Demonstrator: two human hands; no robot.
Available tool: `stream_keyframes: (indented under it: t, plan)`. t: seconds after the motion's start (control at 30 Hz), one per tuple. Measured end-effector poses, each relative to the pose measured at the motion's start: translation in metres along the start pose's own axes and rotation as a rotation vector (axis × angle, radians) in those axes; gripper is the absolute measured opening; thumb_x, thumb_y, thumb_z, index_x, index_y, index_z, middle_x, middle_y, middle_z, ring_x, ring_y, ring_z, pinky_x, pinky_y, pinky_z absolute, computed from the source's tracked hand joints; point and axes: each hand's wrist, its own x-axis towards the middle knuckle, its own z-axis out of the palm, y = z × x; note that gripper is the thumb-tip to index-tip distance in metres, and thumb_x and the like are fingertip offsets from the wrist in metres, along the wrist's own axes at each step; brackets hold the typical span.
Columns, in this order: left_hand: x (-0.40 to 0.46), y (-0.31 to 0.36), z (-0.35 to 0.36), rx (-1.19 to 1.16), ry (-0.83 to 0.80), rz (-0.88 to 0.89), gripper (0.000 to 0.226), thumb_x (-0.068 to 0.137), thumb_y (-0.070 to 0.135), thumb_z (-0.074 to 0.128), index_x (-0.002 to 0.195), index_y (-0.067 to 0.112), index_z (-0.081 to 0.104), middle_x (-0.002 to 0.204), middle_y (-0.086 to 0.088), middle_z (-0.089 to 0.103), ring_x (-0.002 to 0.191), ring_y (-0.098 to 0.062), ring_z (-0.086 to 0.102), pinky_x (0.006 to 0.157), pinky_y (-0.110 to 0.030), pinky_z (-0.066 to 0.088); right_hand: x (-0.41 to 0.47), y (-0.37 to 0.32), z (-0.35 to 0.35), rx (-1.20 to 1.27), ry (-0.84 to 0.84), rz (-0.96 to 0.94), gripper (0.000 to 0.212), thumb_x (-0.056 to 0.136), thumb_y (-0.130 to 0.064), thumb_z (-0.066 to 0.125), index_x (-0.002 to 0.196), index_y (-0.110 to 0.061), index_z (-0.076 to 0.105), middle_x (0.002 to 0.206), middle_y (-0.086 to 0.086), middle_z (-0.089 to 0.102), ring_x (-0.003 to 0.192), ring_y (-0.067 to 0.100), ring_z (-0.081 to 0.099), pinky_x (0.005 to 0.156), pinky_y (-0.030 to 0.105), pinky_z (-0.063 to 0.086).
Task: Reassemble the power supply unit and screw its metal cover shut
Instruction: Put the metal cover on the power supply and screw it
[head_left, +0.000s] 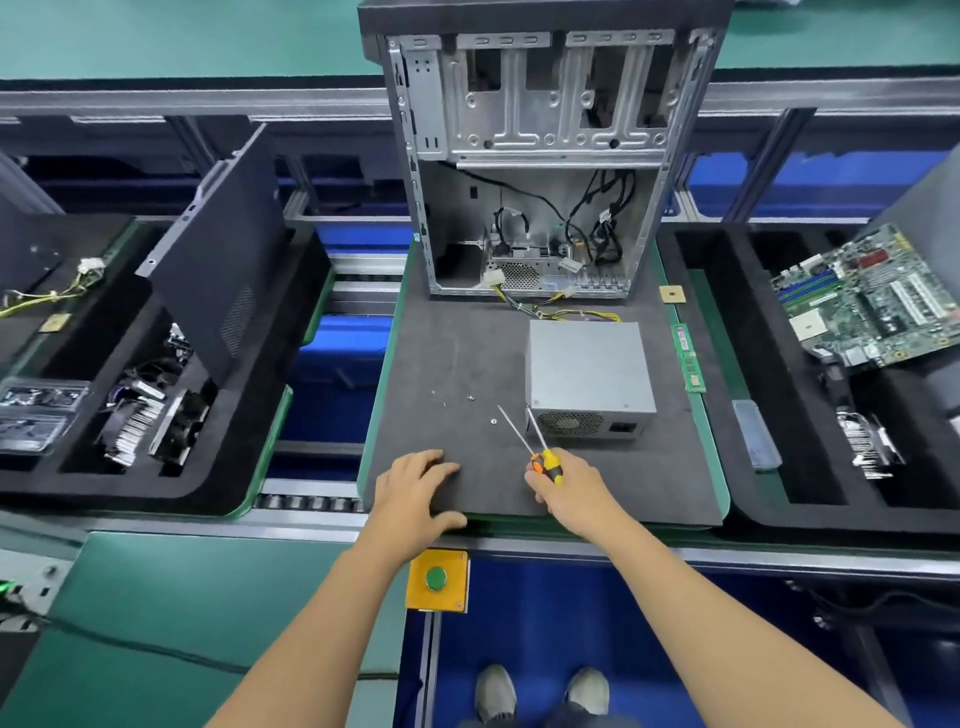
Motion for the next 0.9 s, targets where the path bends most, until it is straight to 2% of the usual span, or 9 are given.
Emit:
stream_keyframes:
  t: [0.07,0.13,0.23,0.37,0.6,0.9]
  plan:
    - [-0.009,-0.012,0.004,0.167,-0.11,0.095,0.102,0.072,0.066,0.073,0.156,0.036,0.023,0.165,0.007,0.01,0.151,-0.019,0.006,0.12,-0.042,0.008,0.002,-0.002,0.003,-0.014,0.008,-0.016,0.009,0.096,-0.03,0.057,0.09,-0.027,0.062,0.079,-0.001,0.069,0.068,0.007,0.062,0.05,0.008,0.043]
    - [-0.017,-0.02,0.011,0.291,-0.153,0.146,0.124,0.065,0.07,0.075,0.159,0.036,0.001,0.166,0.005,-0.009,0.153,-0.021,-0.008,0.122,-0.044,-0.001,0.003,-0.004,0.006,-0.04,-0.002,-0.038,0.01,0.096,-0.031,0.057,0.089,-0.027,0.061,0.08,0.001,0.069,0.073,0.014,0.065,0.055,0.012,0.047]
    - [-0.022,-0.022,0.016,0.391,-0.154,0.167,0.137,0.063,0.071,0.075,0.155,0.033,-0.019,0.164,0.002,-0.024,0.152,-0.023,-0.019,0.121,-0.044,-0.009,0.005,-0.006,0.014,-0.069,-0.025,-0.051,0.009,0.096,-0.032,0.057,0.089,-0.027,0.061,0.082,0.003,0.069,0.08,0.021,0.068,0.064,0.024,0.05]
    - [-0.024,-0.02,0.018,0.39,-0.128,0.154,0.138,0.067,0.068,0.076,0.152,0.032,-0.026,0.163,0.0,-0.026,0.151,-0.025,-0.021,0.12,-0.044,-0.013,0.004,-0.006,0.019,-0.083,-0.026,-0.045,0.008,0.097,-0.031,0.057,0.09,-0.027,0.061,0.081,0.001,0.069,0.078,0.017,0.068,0.062,0.021,0.049]
    - [-0.025,-0.019,0.026,0.404,-0.105,0.129,0.14,0.07,0.064,0.076,0.143,0.031,-0.039,0.162,-0.004,-0.029,0.15,-0.029,-0.023,0.118,-0.047,-0.016,0.001,-0.006,0.019,-0.075,-0.004,-0.011,0.008,0.097,-0.031,0.056,0.092,-0.028,0.061,0.079,-0.003,0.069,0.066,0.001,0.062,0.049,0.005,0.039]
    - [-0.023,-0.021,0.034,0.427,-0.1,0.128,0.145,0.065,0.063,0.079,0.147,0.026,-0.034,0.164,-0.009,-0.021,0.151,-0.034,-0.018,0.12,-0.053,-0.01,0.002,-0.006,0.019,-0.069,-0.002,0.006,0.006,0.098,-0.029,0.056,0.095,-0.026,0.06,0.081,-0.001,0.068,0.068,0.004,0.062,0.046,0.005,0.039]
